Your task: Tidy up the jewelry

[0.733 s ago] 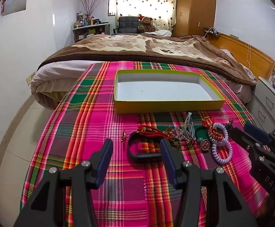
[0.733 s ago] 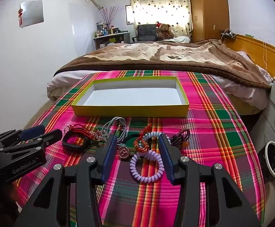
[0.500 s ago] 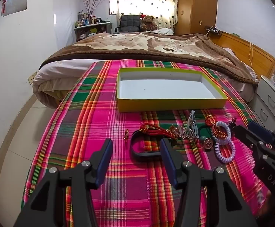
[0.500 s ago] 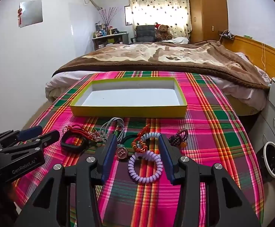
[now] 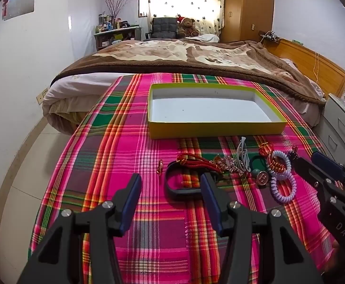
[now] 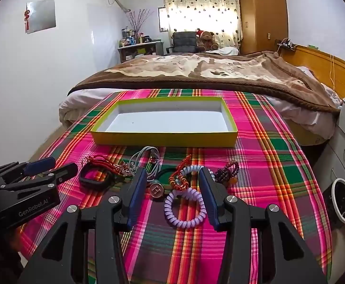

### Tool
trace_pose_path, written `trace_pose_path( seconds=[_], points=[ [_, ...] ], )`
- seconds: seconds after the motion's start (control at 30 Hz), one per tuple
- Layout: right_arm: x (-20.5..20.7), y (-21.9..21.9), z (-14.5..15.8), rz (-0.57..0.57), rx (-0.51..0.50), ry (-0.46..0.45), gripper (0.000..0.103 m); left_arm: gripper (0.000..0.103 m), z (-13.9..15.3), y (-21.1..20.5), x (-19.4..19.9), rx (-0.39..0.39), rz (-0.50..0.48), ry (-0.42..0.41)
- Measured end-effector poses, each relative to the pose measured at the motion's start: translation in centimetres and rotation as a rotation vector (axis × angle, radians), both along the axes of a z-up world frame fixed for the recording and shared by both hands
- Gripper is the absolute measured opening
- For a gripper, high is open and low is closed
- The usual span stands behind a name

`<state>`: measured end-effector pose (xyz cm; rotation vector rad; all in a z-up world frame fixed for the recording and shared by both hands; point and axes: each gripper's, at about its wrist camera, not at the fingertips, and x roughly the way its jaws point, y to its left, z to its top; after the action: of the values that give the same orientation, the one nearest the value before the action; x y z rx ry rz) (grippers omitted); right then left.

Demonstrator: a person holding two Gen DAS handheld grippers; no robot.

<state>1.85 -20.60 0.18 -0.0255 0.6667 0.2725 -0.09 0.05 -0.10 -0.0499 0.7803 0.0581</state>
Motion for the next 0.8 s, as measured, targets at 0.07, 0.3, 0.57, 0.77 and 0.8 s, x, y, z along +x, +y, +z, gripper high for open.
trace_pose_path(
  seconds=[0.07,0.3,0.57,0.77,0.8],
  points=[
    [-0.03,0.11,-0.04,0.001,-0.001,0.000,0.046,0.054,0.04,-0.04,-0.01,0.000,-0.002,-0.001],
    [-0.16,0.26,-0.07,0.000,0.001,0.001,0.046,0.054,0.04,-0.09,0.07,-0.003,-0.002,0.002],
    [-0.28,0.32,-0.05,0.002,0.002,0.000,0.046,0.054,0.07,-0.04,0.02,-0.004,-0.001,0.001],
    [-0.29,0.32,-0.06,0.002,0.003,0.002,0.046,0.054,0.08,-0.05,0.03,-0.005,0.000,0.001],
    [-0.33,0.39,-0.06,0.002,0.002,0.002,0.046,0.054,0.06,-0.02,0.03,-0.005,0.000,0.002]
  ],
)
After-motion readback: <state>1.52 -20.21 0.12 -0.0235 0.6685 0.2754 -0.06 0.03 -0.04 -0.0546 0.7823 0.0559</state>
